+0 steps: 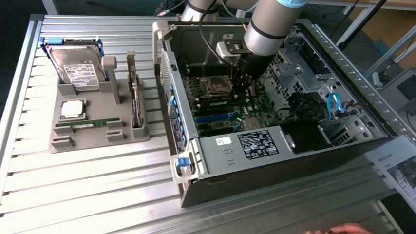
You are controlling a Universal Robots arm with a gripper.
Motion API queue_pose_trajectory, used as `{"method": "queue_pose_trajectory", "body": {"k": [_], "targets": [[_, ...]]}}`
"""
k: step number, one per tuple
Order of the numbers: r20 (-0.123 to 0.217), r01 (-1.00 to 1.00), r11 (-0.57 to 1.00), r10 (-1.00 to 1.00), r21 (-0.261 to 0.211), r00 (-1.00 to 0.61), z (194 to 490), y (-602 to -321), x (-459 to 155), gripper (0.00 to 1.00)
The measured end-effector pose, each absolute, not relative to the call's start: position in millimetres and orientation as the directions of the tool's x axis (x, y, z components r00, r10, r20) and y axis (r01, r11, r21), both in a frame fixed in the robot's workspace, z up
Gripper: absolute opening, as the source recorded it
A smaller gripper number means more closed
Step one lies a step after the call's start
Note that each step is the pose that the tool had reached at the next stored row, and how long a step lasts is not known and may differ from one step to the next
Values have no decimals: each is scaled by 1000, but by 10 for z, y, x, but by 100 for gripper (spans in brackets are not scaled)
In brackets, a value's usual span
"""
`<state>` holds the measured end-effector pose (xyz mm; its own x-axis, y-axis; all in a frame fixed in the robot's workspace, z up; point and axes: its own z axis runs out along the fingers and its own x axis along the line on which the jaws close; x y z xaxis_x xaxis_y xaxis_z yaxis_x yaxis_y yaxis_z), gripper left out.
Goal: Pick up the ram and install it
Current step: 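Insert the ram into the slot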
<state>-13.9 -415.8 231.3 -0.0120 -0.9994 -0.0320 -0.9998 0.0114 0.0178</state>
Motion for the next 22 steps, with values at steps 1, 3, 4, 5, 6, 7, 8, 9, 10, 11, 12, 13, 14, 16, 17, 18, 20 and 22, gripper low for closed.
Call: {"method": "queue_pose_trajectory", "body": {"k": [1, 3, 4, 5, 6, 7, 8, 9, 10, 11, 12, 13, 14, 16, 17, 18, 20, 22], "targets": [[-32, -1000, 11, -999, 18, -12, 2314, -4158, -139, 19], [-32, -1000, 11, -999, 18, -12, 2335, -4158, -139, 19], [-32, -1000, 11, -999, 18, -12, 2351, -4158, -139, 19], [-32, -1000, 11, -999, 18, -12, 2367, -4157, -139, 19], [-32, -1000, 11, -999, 18, -12, 2385, -4158, -139, 19], [-32, -1000, 11, -999, 18, -12, 2402, -4158, -139, 19], [-32, -1000, 11, -999, 18, -12, 2419, -4158, -139, 19], [-32, -1000, 11, -999, 18, -12, 2433, -4158, -139, 19], [-32, -1000, 11, -999, 18, -12, 2449, -4158, -139, 19], [-32, -1000, 11, -999, 18, -12, 2466, -4158, -139, 19], [-32, -1000, 11, -999, 18, -12, 2486, -4157, -139, 19], [-32, -1000, 11, -999, 18, -12, 2508, -4158, -139, 19], [-32, -1000, 11, -999, 18, -12, 2532, -4158, -139, 19], [-32, -1000, 11, -999, 18, -12, 2589, -4158, -139, 19], [-32, -1000, 11, -999, 18, -12, 2608, -4157, -139, 19], [-32, -1000, 11, -999, 18, -12, 2628, -4157, -139, 19], [-32, -1000, 11, -999, 18, -12, 2678, -4158, -139, 19], [-32, -1000, 11, -999, 18, -12, 2724, -4157, -139, 19]]}}
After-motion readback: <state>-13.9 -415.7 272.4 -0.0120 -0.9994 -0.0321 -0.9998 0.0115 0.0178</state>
